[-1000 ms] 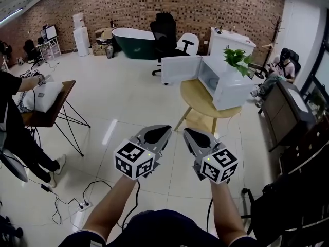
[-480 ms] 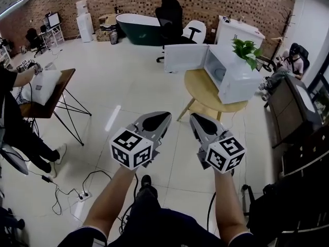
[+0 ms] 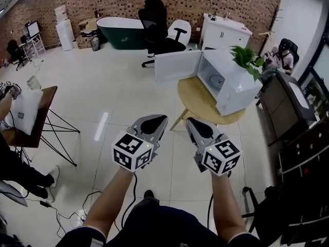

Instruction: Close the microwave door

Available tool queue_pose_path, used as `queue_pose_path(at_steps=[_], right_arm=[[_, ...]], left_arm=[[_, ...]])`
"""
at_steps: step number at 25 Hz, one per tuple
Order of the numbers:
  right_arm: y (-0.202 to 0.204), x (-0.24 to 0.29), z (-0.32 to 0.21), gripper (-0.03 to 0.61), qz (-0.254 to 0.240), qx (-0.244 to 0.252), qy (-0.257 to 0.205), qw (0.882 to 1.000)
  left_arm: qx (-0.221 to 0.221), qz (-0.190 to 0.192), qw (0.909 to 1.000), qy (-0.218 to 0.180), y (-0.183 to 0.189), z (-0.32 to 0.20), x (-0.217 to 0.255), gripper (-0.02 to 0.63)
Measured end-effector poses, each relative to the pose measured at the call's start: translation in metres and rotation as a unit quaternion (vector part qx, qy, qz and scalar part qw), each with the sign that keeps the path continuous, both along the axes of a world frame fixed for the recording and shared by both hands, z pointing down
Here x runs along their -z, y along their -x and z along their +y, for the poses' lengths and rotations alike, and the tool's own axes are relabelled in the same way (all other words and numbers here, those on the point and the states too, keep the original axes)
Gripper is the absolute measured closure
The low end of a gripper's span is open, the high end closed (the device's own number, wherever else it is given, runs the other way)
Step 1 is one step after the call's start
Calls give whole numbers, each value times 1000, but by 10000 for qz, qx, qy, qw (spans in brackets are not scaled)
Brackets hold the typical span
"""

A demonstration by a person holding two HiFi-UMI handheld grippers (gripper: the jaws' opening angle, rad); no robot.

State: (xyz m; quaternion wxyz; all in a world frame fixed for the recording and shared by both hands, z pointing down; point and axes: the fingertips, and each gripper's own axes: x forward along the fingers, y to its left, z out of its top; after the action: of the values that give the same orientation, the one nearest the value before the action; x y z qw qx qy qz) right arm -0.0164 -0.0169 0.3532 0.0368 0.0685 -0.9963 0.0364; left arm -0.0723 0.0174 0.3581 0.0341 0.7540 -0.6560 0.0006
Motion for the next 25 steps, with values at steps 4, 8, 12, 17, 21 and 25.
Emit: queue_pose_path(at_steps=[4,8,12,17,21,25], right_arm=[[32,0,-24,577,-30,-279,39,9996],[55,-2,-50,577,36,-420,125,9990],[72,-2,-79,577,68,-460,129,9988],[107,-13,-120,577,139,-349,120,9992],[138,-17,-159,577,137,-115,138,9997],[159,-20,-199,577,190,-28,43,9998]], left_arm=[[-211,11,9998,60,38,-26,-2,601],[-284,82,9995,121,65,-56,-3,601],[-343,211,9991,131,79,-84,-6,601],[-212,311,9991,193,106,-115,-19,601],[30,250,9993,281,131,-149,-30,601],[313,288,9986,302,153,-184,-34,601]])
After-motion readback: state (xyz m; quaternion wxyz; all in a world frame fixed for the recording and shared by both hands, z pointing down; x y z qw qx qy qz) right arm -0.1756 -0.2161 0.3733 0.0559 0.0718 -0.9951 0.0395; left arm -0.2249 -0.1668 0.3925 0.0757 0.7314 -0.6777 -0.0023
